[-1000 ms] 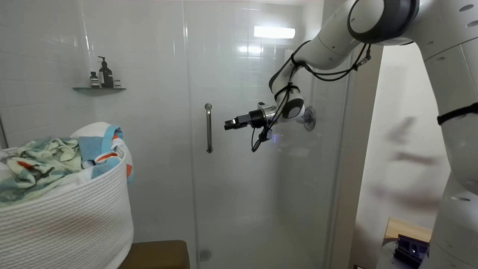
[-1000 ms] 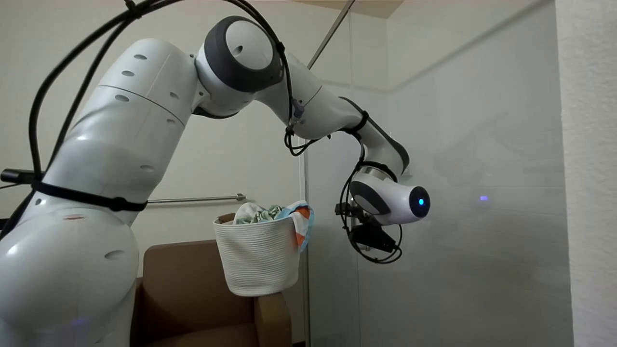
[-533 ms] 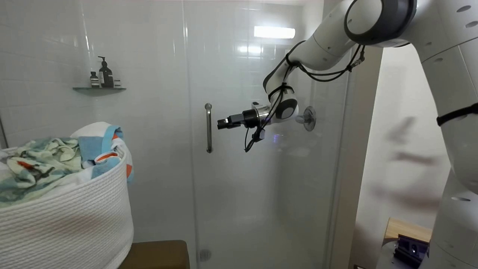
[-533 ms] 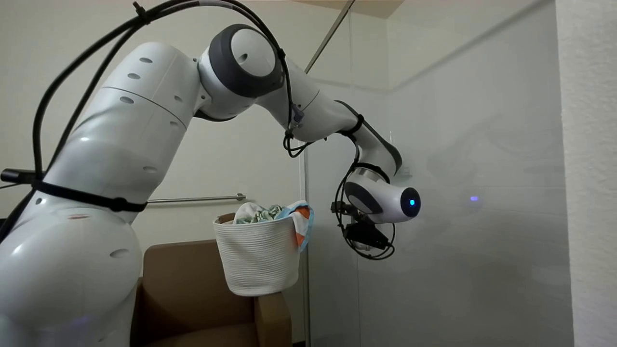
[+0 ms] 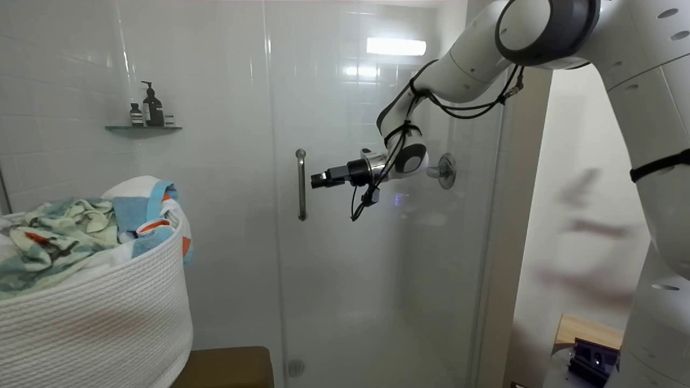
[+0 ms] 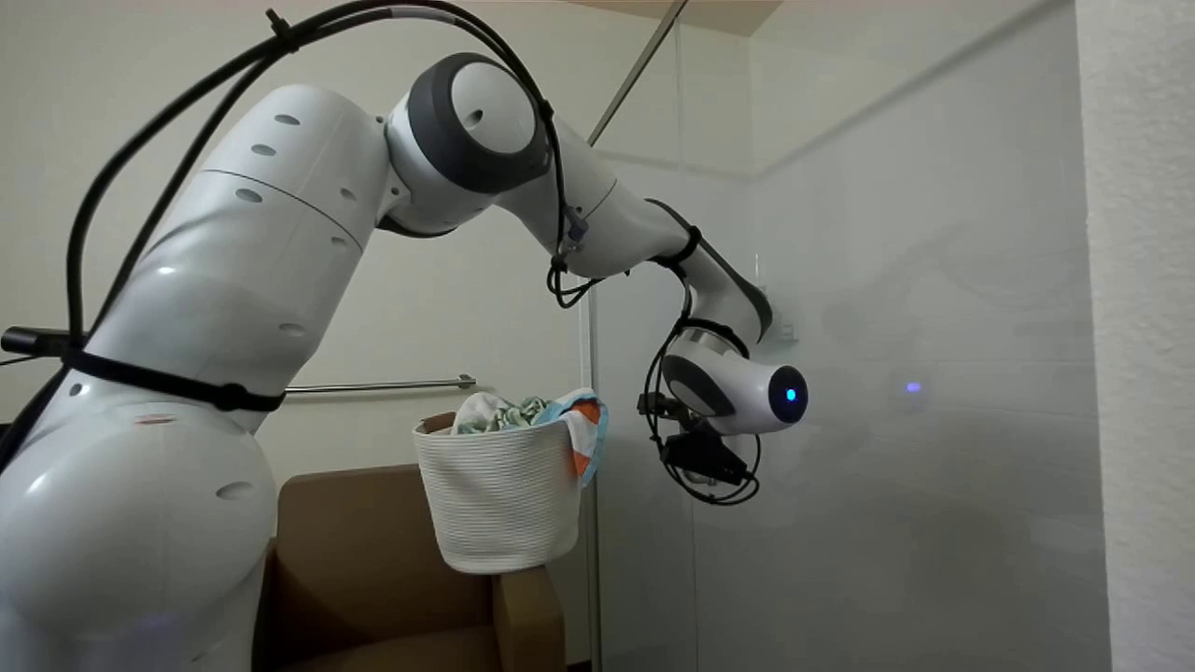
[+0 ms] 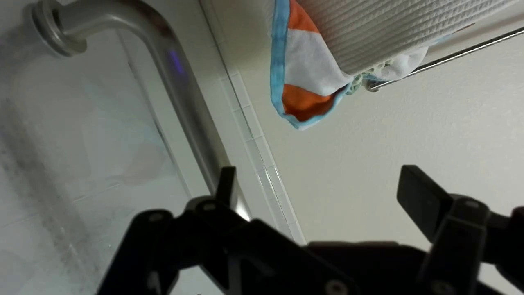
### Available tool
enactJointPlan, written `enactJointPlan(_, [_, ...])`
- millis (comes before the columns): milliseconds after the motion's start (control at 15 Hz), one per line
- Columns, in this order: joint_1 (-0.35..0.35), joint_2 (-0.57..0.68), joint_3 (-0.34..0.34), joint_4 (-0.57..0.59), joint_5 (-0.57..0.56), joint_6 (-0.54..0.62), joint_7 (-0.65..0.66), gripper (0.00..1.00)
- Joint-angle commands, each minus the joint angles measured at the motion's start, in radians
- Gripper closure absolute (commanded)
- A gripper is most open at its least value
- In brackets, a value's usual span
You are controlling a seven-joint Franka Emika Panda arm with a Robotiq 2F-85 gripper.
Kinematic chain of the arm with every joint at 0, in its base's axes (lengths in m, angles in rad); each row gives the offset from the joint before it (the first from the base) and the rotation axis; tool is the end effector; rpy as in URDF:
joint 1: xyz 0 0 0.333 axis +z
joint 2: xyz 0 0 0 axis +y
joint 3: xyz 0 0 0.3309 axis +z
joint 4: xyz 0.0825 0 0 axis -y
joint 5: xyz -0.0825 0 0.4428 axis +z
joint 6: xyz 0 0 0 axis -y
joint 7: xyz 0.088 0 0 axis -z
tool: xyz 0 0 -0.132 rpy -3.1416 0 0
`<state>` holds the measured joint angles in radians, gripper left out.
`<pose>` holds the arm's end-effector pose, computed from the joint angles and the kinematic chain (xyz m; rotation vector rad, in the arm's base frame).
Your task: Open the door
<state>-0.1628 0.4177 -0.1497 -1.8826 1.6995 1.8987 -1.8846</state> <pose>0.6935 -0.1165 0.2909 -1.8748 -0.5245 -1.2778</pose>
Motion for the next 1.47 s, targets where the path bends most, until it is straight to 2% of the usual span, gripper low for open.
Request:
enactJointPlan(0, [0.019, 0.004, 0.011, 0.0, 0.044, 0.058, 0.009, 0.0])
enactJointPlan(667, [0.061, 0.033, 0.029, 0.017, 0.099, 0.151, 0.037, 0.0])
enactJointPlan(1000, [0.054, 0.032, 0.026, 0.011, 0.087, 0.148, 0.068, 0.0])
enactJointPlan(1400, [0.031, -0.009, 0.007, 0.009, 0.069, 0.12, 0.171, 0.0])
